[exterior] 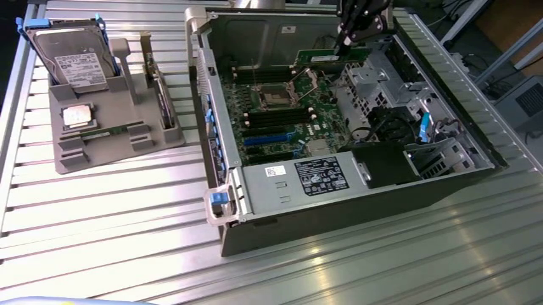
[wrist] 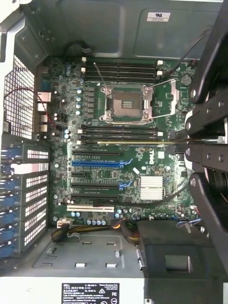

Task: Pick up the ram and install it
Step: 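Pick up the ram and move it above insertion slot, then insert the ram into the slot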

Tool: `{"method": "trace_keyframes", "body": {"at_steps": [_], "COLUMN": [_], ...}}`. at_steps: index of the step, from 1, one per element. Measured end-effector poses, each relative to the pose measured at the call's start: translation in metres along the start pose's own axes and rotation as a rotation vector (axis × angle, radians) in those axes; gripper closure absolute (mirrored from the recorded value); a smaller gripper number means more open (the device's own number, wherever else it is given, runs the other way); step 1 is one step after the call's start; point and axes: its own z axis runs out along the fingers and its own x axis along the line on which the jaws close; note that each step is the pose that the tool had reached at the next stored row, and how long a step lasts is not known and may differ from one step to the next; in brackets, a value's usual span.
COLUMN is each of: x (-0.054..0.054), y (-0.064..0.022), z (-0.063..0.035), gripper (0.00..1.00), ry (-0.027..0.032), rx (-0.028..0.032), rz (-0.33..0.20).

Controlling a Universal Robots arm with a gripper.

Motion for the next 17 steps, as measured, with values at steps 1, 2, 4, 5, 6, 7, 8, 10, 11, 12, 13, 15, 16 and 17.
{"method": "trace_keyframes", "body": {"at_steps": [1, 2, 4, 5, 6, 7, 8, 10, 11, 12, 13, 15, 16, 17], "x": [0.0001, 0.0001, 0.0002, 0.0003, 0.0003, 0.0003, 0.0003, 0.0003, 0.0003, 0.0003, 0.0003, 0.0003, 0.0004, 0.0004], "y": [-0.0020, -0.0037, -0.0082, -0.0088, -0.0088, -0.0088, -0.0088, -0.0088, -0.0088, -0.0088, -0.0088, -0.0088, -0.0088, -0.0087], "z": [-0.0001, -0.0003, -0.0006, -0.0005, -0.0005, -0.0005, -0.0005, -0.0005, -0.0005, -0.0005, -0.0002, 0.0015, 0.0025, 0.0035], "gripper": [0.87, 0.87, 0.87, 0.87, 0.87, 0.87, 0.87, 0.87, 0.87, 0.87, 0.87, 0.87, 0.87, 0.87], "ry": [0.0000, 0.0001, 0.0003, 0.0000, 0.0001, 0.0001, 0.0001, 0.0001, 0.0000, 0.0002, 0.0001, 0.0000, 0.0001, 0.0001], "rx": [0.0000, 0.0000, -0.0001, 0.0000, 0.0000, 0.0000, 0.0000, 0.0000, 0.0000, -0.0001, 0.0000, 0.0000, 0.0000, 0.0000], "rz": [0.000, 0.000, 0.000, 0.000, 0.000, 0.000, 0.000, 0.000, 0.000, 0.000, 0.000, 0.000, 0.000, 0.000]}}
